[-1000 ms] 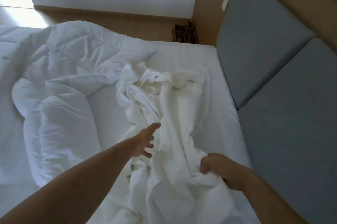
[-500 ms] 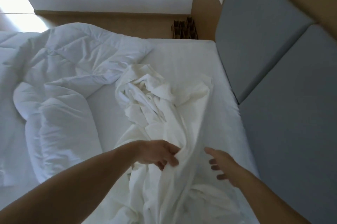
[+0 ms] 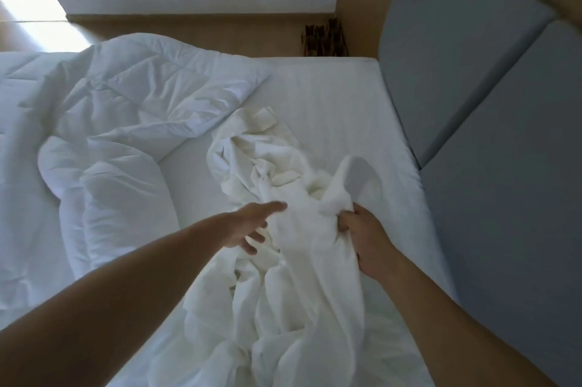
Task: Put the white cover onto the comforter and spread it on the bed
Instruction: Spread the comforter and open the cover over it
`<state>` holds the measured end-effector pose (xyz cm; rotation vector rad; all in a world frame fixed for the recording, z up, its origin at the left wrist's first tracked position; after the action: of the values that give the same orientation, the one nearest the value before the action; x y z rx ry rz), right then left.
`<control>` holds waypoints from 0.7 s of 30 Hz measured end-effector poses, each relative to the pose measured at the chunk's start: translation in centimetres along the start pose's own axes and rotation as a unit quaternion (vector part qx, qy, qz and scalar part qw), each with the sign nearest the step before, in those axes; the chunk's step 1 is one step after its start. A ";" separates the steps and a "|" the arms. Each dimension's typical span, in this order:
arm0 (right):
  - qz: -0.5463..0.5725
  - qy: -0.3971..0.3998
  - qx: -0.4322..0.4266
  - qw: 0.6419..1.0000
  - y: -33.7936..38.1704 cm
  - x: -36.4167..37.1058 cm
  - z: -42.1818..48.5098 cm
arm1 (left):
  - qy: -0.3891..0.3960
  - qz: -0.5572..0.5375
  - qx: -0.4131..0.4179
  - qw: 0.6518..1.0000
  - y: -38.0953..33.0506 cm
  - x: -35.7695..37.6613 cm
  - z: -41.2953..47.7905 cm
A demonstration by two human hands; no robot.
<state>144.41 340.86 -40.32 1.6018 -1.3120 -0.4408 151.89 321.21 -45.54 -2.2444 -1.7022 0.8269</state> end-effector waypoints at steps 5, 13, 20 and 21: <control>-0.089 0.221 0.093 0.967 0.3 6.2 -5.7 | 0.037 -0.197 0.012 0.980 -2.5 0.9 -0.8; -0.158 0.136 0.213 0.954 2.2 -3.4 -6.7 | -0.009 -0.241 0.181 0.954 -5.7 -2.5 -7.8; -0.092 -0.085 0.103 0.987 5.4 -1.5 -2.0 | 0.133 -0.104 0.293 0.941 -9.4 -0.8 -17.4; -0.065 -0.064 0.127 0.988 4.4 -0.4 -1.8 | 0.152 -0.095 0.292 0.940 -9.1 -0.6 -18.2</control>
<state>143.34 342.28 -35.91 1.9053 -1.4105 -0.4775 154.24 326.53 -26.00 -1.6749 -1.2881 0.7630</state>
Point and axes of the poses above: each hand's wrist, its own z-axis towards the middle knuckle, its own x-axis out of the palm, y = z × x, the point moved 8 cm from there along z, towards the middle knuckle, and after that the axes turned 14 degrees about z, right-handed, at the moved point
